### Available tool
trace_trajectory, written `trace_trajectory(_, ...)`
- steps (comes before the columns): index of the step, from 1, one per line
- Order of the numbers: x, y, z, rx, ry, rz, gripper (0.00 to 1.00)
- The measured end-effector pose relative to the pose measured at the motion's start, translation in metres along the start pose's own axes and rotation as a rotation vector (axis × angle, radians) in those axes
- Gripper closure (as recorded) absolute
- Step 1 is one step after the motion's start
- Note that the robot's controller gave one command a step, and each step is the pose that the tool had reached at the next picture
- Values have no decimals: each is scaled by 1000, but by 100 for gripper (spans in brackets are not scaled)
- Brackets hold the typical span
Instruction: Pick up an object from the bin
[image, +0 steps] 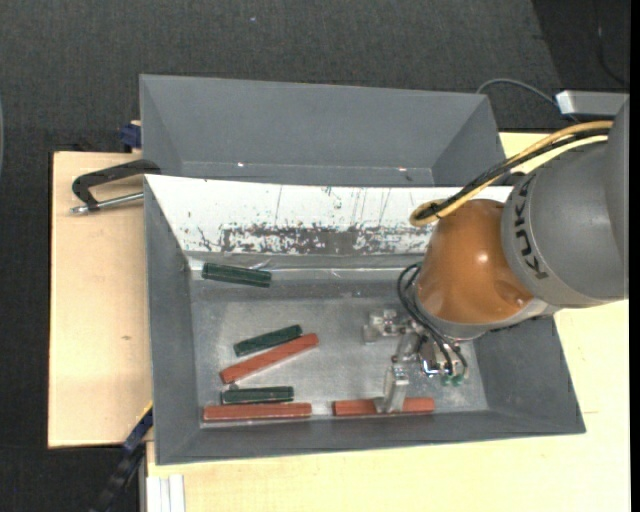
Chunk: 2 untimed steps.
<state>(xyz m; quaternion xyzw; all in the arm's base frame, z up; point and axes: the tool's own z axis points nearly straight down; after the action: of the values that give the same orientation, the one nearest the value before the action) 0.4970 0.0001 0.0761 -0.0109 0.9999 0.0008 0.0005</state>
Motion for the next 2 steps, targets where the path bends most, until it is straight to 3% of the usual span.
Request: trace_trajectory(2, -2, 109, 4, 0, -5, 25, 0)
